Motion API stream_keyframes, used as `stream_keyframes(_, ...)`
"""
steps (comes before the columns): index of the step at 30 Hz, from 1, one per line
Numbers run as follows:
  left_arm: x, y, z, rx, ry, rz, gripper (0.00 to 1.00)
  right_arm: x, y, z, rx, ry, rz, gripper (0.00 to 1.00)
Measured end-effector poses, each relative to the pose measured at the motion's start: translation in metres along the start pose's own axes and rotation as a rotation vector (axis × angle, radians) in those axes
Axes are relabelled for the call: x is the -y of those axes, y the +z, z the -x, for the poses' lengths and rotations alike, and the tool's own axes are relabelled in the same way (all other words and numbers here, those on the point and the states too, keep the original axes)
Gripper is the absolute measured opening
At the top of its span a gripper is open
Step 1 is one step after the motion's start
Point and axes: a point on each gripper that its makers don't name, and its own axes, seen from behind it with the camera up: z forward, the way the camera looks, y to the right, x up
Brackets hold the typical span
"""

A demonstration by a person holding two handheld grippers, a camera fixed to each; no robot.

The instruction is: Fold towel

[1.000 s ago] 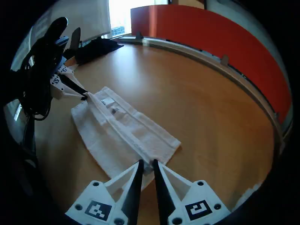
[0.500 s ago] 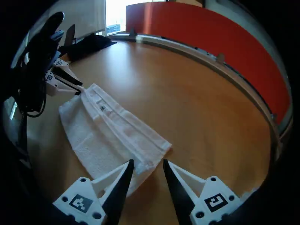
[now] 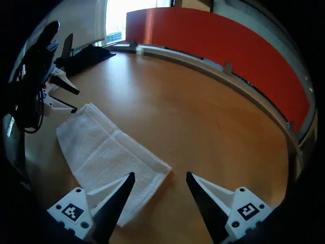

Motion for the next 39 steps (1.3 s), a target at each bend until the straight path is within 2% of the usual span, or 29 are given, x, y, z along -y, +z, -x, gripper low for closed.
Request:
stream_keyframes(8,0.0,-0.011,0.005,-0.005,-0.023,0.002,0.9,0.008,-0.011,0.003,-0.013,0.014,-0.005,0.98)
stream_keyframes(17,-0.006,-0.033,0.015,-0.017,-0.044,0.0,0.9,0.025,-0.029,0.016,-0.017,0.025,-0.014,0.98)
stream_keyframes(25,-0.015,-0.052,0.035,-0.009,-0.063,-0.002,0.9,0.041,-0.046,0.028,-0.021,0.053,-0.017,0.98)
stream_keyframes(32,-0.026,-0.068,0.055,0.0,-0.101,0.006,0.9,0.052,-0.061,0.038,-0.019,0.062,-0.012,0.98)
stream_keyframes(39,-0.029,-0.076,0.065,0.002,-0.126,0.005,0.9,0.057,-0.064,0.043,-0.018,0.055,-0.015,0.98)
